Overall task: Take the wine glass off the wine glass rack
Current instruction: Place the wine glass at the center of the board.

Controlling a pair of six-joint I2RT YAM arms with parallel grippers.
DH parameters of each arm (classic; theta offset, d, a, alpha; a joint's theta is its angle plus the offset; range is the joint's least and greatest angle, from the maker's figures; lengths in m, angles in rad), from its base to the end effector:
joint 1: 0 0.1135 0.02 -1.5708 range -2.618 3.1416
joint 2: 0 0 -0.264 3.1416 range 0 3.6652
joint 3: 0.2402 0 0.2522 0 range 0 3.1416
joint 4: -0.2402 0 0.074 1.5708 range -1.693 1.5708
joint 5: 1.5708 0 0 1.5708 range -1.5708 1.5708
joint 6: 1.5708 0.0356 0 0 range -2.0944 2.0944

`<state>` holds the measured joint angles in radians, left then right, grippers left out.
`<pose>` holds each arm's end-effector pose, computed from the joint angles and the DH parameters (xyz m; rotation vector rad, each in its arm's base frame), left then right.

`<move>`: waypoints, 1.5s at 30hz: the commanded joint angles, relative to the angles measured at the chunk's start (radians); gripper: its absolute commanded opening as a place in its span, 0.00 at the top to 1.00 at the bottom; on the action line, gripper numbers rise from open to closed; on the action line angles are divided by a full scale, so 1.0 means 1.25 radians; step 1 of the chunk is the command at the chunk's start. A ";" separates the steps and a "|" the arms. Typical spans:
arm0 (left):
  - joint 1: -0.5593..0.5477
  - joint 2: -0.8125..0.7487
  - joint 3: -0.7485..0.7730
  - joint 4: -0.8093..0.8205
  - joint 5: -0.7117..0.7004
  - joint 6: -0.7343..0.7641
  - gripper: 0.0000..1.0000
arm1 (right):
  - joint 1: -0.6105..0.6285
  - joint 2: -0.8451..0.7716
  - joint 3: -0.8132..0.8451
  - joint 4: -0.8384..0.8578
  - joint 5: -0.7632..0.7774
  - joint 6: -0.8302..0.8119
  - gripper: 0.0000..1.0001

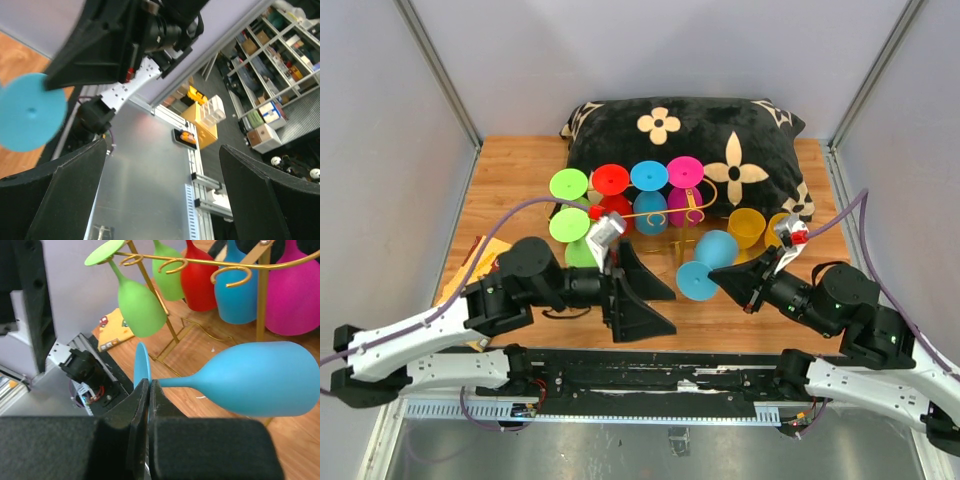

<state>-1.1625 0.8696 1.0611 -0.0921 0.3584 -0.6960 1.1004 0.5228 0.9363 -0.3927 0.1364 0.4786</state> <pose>0.0622 -0.1753 0.4314 0.7317 1.5922 -1.7069 0.0500 0.0876 0.4010 -0.3982 1.6182 1.1252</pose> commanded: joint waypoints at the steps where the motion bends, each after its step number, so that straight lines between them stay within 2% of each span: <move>1: -0.129 0.062 0.015 0.030 -0.184 0.046 0.00 | -0.031 0.031 0.030 -0.090 0.007 -0.026 0.99; 4: -0.196 0.088 0.018 0.031 -0.297 0.064 0.00 | -0.083 0.031 0.035 -0.122 -0.017 0.015 0.99; 6: -0.230 0.087 -0.004 0.053 -0.346 0.063 0.00 | -0.154 0.021 0.031 -0.139 -0.054 0.043 0.99; 11: -0.259 0.054 -0.132 0.165 -0.422 -0.001 0.00 | -0.350 0.040 -0.010 -0.075 -0.314 0.079 0.99; 15: -0.278 0.038 -0.217 0.223 -0.473 -0.044 0.00 | -0.437 0.016 -0.040 0.013 -0.446 0.076 0.99; 20: -0.282 0.009 -0.300 0.279 -0.555 -0.096 0.00 | -0.451 -0.020 -0.044 0.006 -0.504 0.008 0.99; 24: -0.282 -0.020 -0.370 0.374 -0.593 -0.113 0.00 | -0.451 -0.050 -0.068 0.026 -0.590 -0.021 0.99; 32: -0.282 -0.008 -0.451 0.562 -0.550 -0.102 0.00 | -0.451 -0.143 -0.162 0.161 -0.648 0.044 0.99; 45: -0.282 0.019 -0.446 0.603 -0.509 -0.095 0.00 | -0.451 -0.171 -0.180 0.182 -0.680 0.048 0.99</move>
<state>-1.5074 0.8867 0.4953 0.5934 -0.2890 -0.8204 0.5499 0.3153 0.7094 -0.2192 -0.6708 0.5320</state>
